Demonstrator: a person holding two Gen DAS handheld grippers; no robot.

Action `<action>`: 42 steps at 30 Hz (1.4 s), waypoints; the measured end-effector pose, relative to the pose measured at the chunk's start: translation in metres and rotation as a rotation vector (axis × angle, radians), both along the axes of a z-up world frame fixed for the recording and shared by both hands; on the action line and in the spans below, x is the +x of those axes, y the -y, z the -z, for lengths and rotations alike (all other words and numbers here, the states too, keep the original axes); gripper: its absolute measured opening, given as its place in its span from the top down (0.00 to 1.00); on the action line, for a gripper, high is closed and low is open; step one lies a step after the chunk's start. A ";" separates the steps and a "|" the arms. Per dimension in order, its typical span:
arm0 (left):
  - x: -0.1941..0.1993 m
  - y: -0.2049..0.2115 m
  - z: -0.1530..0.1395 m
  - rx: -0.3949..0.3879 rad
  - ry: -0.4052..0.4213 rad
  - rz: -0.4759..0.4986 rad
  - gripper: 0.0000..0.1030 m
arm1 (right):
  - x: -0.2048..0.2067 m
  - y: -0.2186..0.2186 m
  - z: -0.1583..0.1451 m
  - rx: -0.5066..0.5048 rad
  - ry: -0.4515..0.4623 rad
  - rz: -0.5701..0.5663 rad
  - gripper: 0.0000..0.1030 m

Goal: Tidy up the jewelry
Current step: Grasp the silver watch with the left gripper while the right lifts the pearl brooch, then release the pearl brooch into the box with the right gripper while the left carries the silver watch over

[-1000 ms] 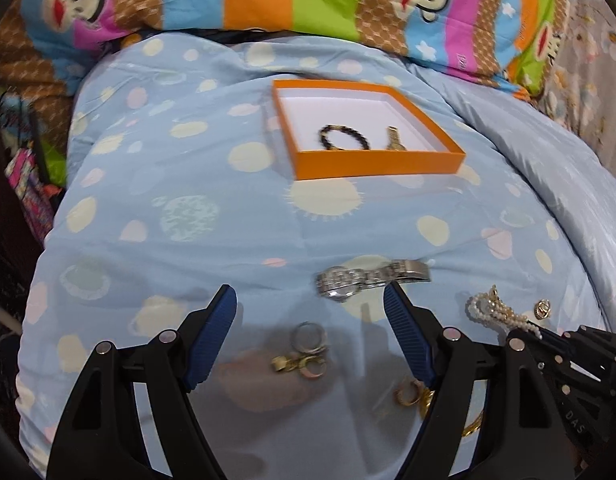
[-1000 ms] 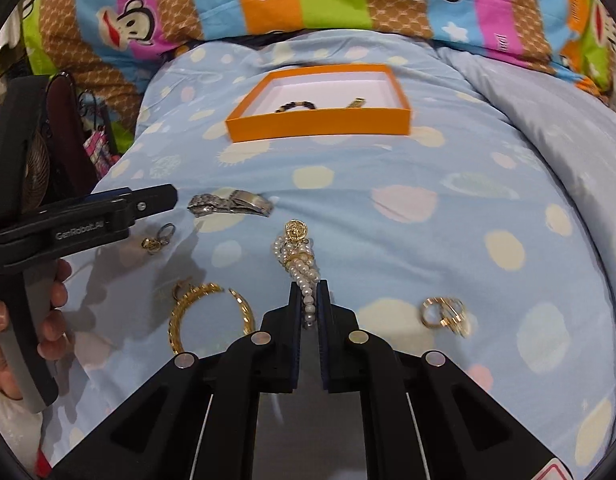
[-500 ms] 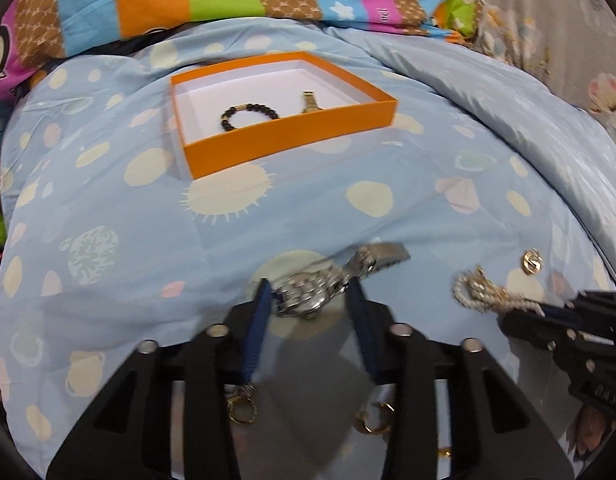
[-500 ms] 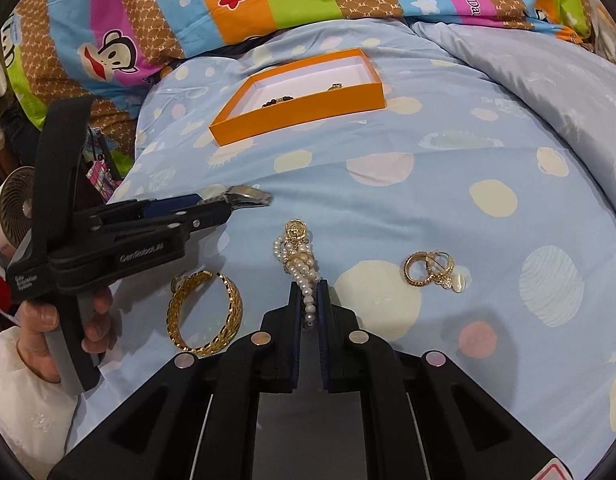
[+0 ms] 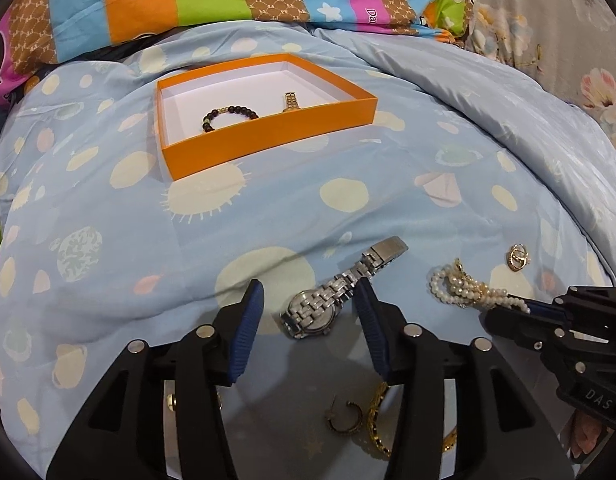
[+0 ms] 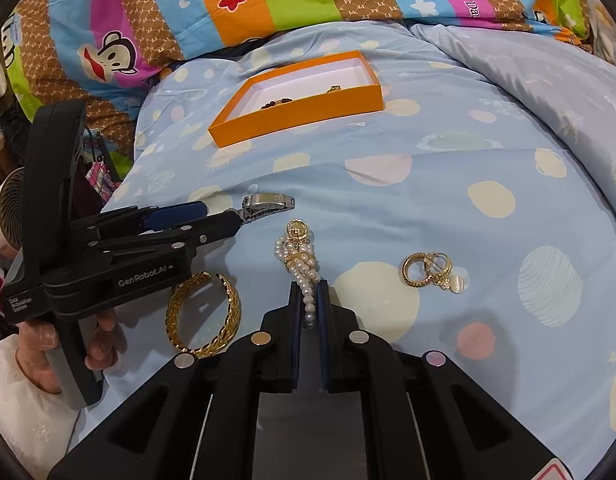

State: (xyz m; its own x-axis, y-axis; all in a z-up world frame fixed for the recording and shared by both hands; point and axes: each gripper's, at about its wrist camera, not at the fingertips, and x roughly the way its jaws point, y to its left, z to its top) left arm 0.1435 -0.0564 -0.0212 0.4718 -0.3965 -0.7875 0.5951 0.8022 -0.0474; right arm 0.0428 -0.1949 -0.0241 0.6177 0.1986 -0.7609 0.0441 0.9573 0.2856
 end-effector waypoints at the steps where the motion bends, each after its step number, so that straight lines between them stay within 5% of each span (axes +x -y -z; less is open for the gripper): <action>1: -0.001 0.002 0.000 0.006 0.004 0.005 0.57 | 0.000 0.000 0.000 0.000 0.001 0.000 0.93; 5: -0.007 0.004 -0.002 -0.004 -0.001 0.032 0.75 | -0.002 -0.001 -0.003 -0.005 0.022 0.009 0.93; 14: -0.018 -0.010 -0.048 -0.098 0.070 -0.013 0.76 | 0.004 0.006 -0.051 -0.046 0.125 0.034 0.93; 17: -0.011 -0.017 -0.077 -0.126 0.123 -0.053 1.00 | 0.022 0.010 -0.078 -0.069 0.170 0.033 0.96; 25: 0.034 -0.021 -0.132 -0.142 0.209 -0.116 1.00 | 0.083 0.016 -0.115 -0.120 0.221 0.041 0.96; 28: 0.034 -0.026 -0.128 -0.138 0.189 -0.102 0.99 | 0.079 0.019 -0.109 -0.093 0.207 0.038 0.96; 32: 0.025 -0.029 -0.099 -0.080 0.159 -0.101 0.64 | 0.065 0.017 -0.093 -0.094 0.188 0.043 0.96; 36: 0.017 -0.032 -0.061 -0.022 0.090 -0.105 0.50 | 0.054 0.021 -0.085 -0.072 0.174 0.058 0.96; 42: 0.007 -0.034 -0.012 0.032 -0.013 -0.111 0.50 | 0.039 0.019 -0.085 -0.047 0.185 0.054 0.96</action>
